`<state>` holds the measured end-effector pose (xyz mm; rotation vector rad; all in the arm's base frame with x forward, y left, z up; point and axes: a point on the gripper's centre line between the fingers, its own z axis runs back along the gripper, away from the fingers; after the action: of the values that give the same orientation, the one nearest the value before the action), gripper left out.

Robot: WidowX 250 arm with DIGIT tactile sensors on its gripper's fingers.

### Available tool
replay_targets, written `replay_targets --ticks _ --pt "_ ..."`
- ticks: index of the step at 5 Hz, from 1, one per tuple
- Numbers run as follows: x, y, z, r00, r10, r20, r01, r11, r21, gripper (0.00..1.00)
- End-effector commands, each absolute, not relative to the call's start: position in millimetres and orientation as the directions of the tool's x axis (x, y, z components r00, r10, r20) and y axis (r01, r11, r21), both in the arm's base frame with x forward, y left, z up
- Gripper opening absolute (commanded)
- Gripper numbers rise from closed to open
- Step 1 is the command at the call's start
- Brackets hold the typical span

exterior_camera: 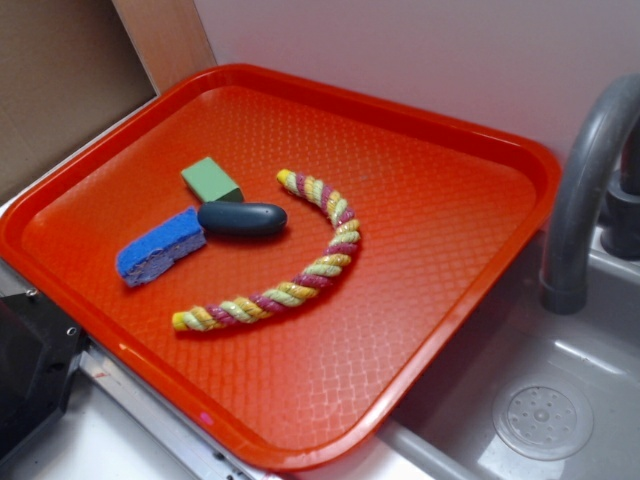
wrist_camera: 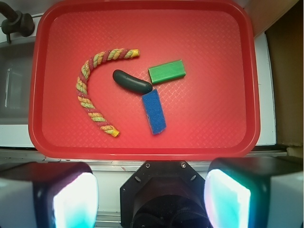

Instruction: Grab the plastic pickle.

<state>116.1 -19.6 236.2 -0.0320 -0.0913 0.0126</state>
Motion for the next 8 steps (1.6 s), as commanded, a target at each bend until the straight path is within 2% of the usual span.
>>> replay_targets --ticks 1,2,3,4,5,6,7,8 --pt "116 -20 236 0.996 0.014 0.091 -0.011 0.999 -0.033 1.00" --pt "134 -20 221 0.996 -0.042 0.073 0.041 0.999 0.027 1.00" --pt "142 -20 217 0.999 -0.021 0.042 0.019 0.998 0.052 1.00" --pt "158 -19 210 0.996 -0.082 0.046 0.079 0.995 0.062 1.00" --pt "175 -26 201 0.945 -0.313 0.092 0.307 0.948 0.081 1.00" --pt "194 -37 180 0.835 -0.537 0.119 0.526 0.843 0.115 1.00" --pt "211 -49 147 0.724 -0.684 0.090 0.675 0.729 0.117 1.00" --pt "219 -62 110 0.650 -0.759 0.032 0.755 0.650 0.091 1.00"
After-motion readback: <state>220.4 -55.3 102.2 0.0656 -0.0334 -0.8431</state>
